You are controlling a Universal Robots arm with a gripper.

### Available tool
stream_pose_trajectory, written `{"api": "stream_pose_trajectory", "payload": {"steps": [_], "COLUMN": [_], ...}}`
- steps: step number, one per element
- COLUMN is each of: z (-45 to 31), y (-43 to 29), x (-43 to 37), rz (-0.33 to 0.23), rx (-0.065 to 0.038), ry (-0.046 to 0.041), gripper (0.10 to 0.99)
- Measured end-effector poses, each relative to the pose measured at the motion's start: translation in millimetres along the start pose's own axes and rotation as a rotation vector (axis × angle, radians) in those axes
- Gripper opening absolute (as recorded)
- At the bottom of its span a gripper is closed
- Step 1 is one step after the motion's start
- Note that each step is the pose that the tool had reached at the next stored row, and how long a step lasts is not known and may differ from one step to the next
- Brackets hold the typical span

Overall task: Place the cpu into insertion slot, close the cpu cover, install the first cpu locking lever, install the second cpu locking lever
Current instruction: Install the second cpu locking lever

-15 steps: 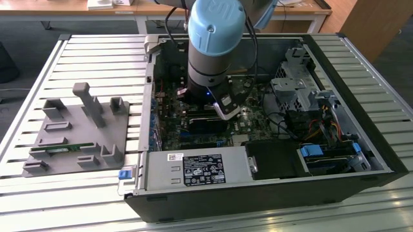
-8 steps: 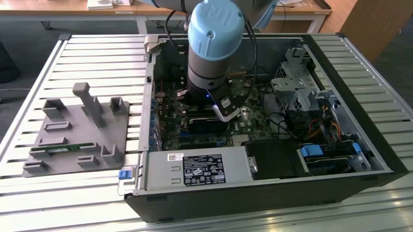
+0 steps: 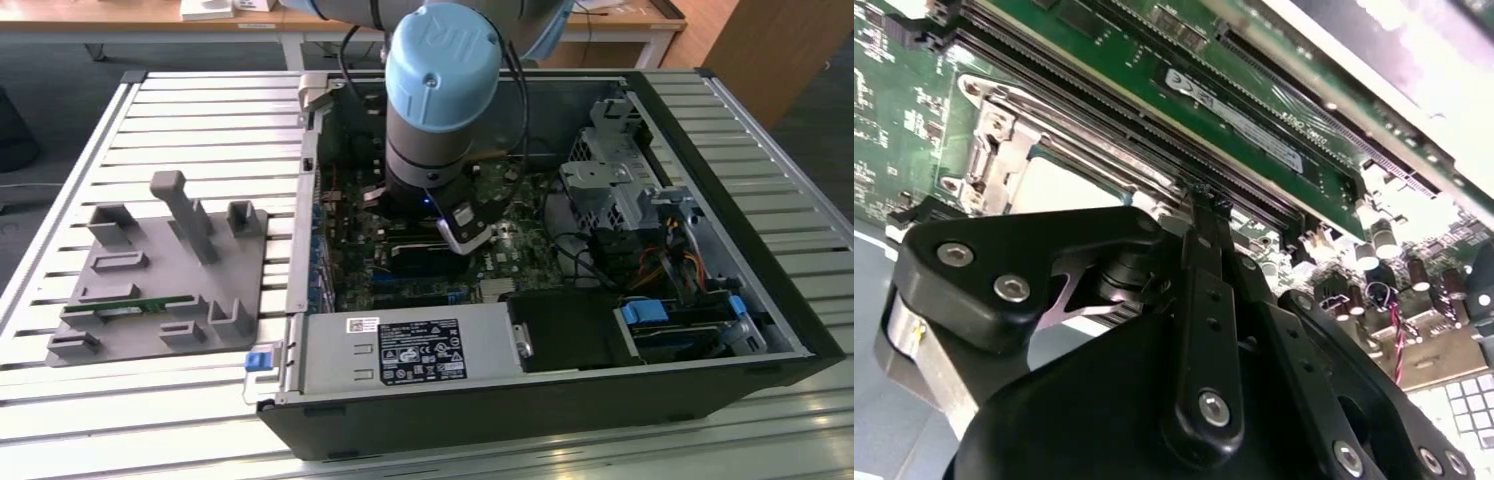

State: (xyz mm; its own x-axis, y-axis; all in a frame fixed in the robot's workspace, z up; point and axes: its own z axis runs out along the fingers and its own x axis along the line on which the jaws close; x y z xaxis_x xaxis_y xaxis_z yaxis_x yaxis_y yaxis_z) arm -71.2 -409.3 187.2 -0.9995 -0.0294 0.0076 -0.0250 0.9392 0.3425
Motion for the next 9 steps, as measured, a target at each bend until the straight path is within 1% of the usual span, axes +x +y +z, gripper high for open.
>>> {"api": "stream_pose_trajectory", "payload": {"steps": [3, 9], "z": [0.1, 0.2], "y": [0.0, -0.1], "x": [0.6, 0.9], "rz": [0.0, 0.0], "rx": [-0.002, -0.002], "ry": [0.0, -0.0001], "gripper": [0.106, 0.106]}}
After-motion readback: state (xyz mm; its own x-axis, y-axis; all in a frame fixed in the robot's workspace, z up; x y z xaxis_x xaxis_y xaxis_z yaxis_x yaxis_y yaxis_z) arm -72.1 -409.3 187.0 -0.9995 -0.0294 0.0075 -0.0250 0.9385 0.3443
